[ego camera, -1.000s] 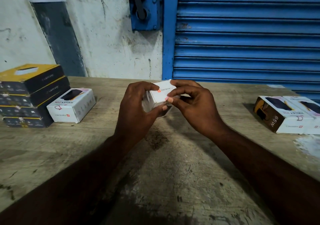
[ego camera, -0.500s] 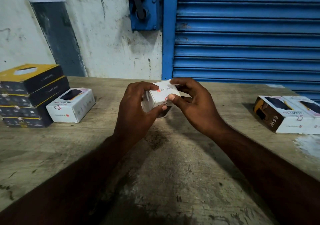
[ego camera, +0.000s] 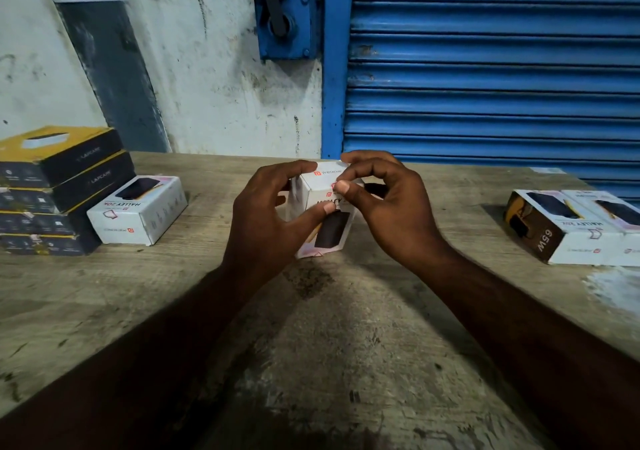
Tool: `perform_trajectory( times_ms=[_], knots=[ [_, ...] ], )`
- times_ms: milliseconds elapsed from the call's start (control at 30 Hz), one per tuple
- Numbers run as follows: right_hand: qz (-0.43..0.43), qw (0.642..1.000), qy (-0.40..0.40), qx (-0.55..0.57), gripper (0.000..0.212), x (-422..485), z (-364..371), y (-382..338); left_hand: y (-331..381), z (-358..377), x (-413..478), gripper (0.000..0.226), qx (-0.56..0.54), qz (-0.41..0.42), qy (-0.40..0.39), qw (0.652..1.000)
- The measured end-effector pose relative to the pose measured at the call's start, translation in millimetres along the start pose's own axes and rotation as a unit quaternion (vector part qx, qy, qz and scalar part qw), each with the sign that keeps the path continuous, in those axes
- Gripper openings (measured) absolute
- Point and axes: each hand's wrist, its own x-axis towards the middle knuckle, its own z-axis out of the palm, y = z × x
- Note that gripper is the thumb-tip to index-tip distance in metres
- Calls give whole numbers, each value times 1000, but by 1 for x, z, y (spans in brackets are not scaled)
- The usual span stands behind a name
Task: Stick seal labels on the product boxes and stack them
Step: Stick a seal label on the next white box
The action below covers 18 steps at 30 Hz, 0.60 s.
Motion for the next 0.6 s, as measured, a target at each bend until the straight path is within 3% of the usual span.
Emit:
perform_trajectory(
  times_ms=[267, 600],
  knots=[
    [-23, 998, 5, 54, 18, -2, 0, -3, 6, 5, -3, 49, -99, -71, -23, 992],
    [23, 994, -17, 110, 22, 0, 0, -8, 6, 7, -4, 43, -118, -98, -23, 988]
  ],
)
